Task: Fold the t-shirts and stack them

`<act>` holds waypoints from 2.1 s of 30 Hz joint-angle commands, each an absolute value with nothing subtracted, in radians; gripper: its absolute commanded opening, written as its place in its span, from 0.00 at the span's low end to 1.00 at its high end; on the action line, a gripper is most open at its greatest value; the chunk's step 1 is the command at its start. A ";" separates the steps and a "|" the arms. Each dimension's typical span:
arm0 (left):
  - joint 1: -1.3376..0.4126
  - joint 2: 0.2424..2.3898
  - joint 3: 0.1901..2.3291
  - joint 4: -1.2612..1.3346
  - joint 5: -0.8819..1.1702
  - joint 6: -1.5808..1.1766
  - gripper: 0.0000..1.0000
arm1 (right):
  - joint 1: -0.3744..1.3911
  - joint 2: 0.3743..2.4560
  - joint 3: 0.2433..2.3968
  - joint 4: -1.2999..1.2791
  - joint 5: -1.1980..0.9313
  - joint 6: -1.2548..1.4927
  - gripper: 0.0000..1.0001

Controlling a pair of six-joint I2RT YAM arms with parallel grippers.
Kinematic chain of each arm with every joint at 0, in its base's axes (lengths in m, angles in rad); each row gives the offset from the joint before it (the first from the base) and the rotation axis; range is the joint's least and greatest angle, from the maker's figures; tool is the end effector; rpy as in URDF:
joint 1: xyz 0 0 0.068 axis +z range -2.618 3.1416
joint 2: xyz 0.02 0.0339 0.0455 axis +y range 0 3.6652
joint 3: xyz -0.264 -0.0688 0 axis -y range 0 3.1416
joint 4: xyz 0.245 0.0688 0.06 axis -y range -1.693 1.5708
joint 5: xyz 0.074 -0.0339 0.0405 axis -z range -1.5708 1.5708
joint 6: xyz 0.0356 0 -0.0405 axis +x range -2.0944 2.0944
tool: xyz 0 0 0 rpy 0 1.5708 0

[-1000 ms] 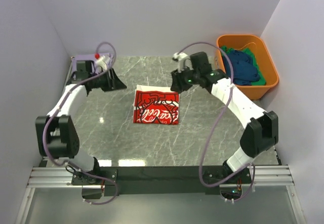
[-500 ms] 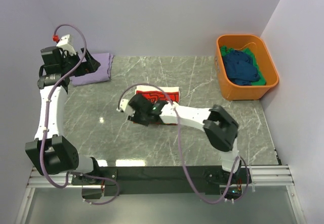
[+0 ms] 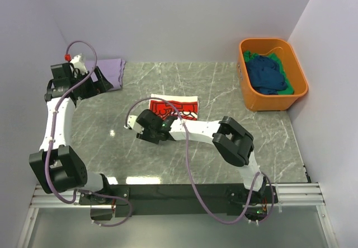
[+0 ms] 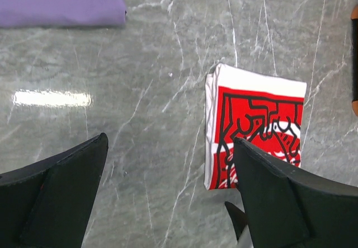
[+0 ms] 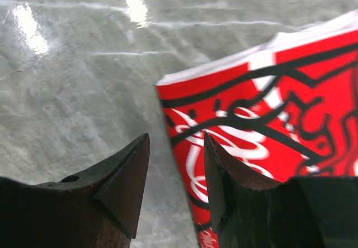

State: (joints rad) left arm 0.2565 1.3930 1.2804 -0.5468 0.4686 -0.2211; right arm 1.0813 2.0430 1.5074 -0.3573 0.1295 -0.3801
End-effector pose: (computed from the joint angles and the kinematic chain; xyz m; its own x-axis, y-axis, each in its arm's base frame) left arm 0.3011 0.0624 0.3406 -0.6043 -0.3608 -0.7104 -0.0139 0.8963 -0.4433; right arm 0.2156 0.3949 0.1900 -0.0295 -0.8379 -0.5451 -0.9132 0.2443 -0.3261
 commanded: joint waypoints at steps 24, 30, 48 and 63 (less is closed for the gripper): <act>0.258 1.319 0.867 -0.289 0.682 -0.420 0.93 | 1.005 2.043 1.539 -0.334 0.023 -0.305 0.00; 0.236 1.312 0.648 -0.013 0.764 -0.650 0.96 | 0.951 1.931 1.539 -0.307 -0.103 -0.238 0.00; -0.106 1.675 0.709 0.364 0.447 -1.107 0.99 | 0.911 1.953 1.591 -0.293 -0.167 -0.146 0.00; -0.192 1.841 0.862 0.351 0.325 -1.184 0.72 | 0.917 2.057 1.697 -0.270 -0.080 -0.095 0.00</act>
State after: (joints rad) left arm -0.1825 1.8244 0.8356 0.3382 0.3695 -1.1717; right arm 0.9131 2.0480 1.6398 -0.3157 -0.1123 -0.1146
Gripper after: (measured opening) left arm 0.747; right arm 0.008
